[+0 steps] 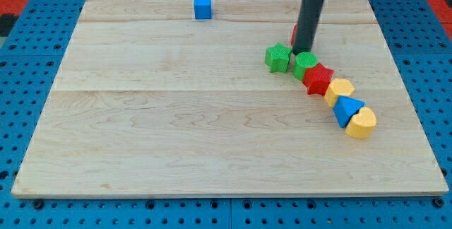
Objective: Reposition the blue triangle below the blue cube
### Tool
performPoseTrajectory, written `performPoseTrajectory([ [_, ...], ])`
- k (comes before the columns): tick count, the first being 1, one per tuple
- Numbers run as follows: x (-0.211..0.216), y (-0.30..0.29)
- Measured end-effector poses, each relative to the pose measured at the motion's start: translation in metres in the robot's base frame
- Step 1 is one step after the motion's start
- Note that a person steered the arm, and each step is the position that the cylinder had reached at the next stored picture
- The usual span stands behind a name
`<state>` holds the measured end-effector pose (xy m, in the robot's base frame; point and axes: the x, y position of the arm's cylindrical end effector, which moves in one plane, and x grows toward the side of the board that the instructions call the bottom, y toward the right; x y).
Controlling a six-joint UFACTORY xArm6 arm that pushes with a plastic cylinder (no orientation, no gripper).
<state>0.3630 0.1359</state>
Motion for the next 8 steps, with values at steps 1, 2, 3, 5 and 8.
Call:
performPoseTrajectory([
  [1,0.001,0.019],
  [2,0.011,0.087],
  [3,0.077,0.131],
  [5,0.122,0.027],
  [8,0.137,-0.057],
])
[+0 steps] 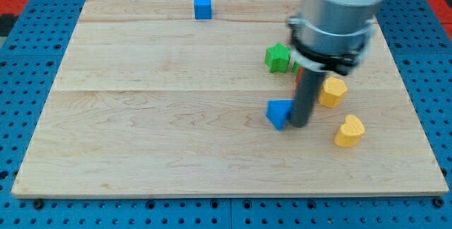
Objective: Reposition the blue triangle below the blue cube
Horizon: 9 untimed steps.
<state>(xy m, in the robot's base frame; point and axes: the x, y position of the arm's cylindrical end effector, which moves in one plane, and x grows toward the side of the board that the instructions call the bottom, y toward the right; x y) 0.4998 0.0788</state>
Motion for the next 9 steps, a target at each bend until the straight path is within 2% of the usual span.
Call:
performPoseTrajectory([
  [1,-0.020,-0.057],
  [2,-0.044,-0.082],
  [4,-0.055,-0.151],
  [5,-0.055,-0.170],
  [7,-0.108,-0.191],
  [9,-0.135,-0.203],
])
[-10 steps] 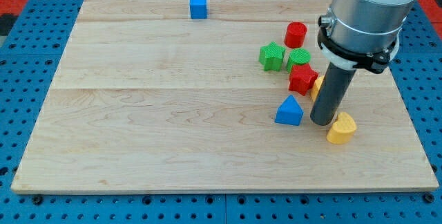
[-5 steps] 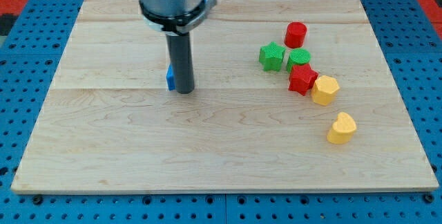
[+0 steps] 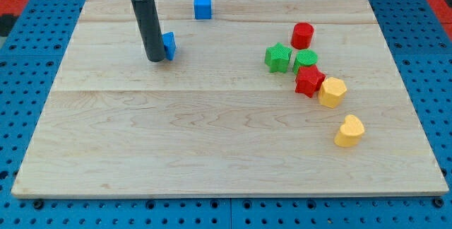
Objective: Reposition the blue triangle below the blue cube
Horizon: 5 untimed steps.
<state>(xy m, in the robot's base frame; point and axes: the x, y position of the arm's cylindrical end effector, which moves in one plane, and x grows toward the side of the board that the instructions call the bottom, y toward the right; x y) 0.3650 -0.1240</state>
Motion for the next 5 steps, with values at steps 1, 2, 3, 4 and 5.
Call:
performPoseTrajectory([
  [1,-0.006,0.016],
  [2,-0.015,0.034],
  [3,-0.027,-0.004],
  [4,-0.030,-0.018],
  [5,-0.031,0.031],
])
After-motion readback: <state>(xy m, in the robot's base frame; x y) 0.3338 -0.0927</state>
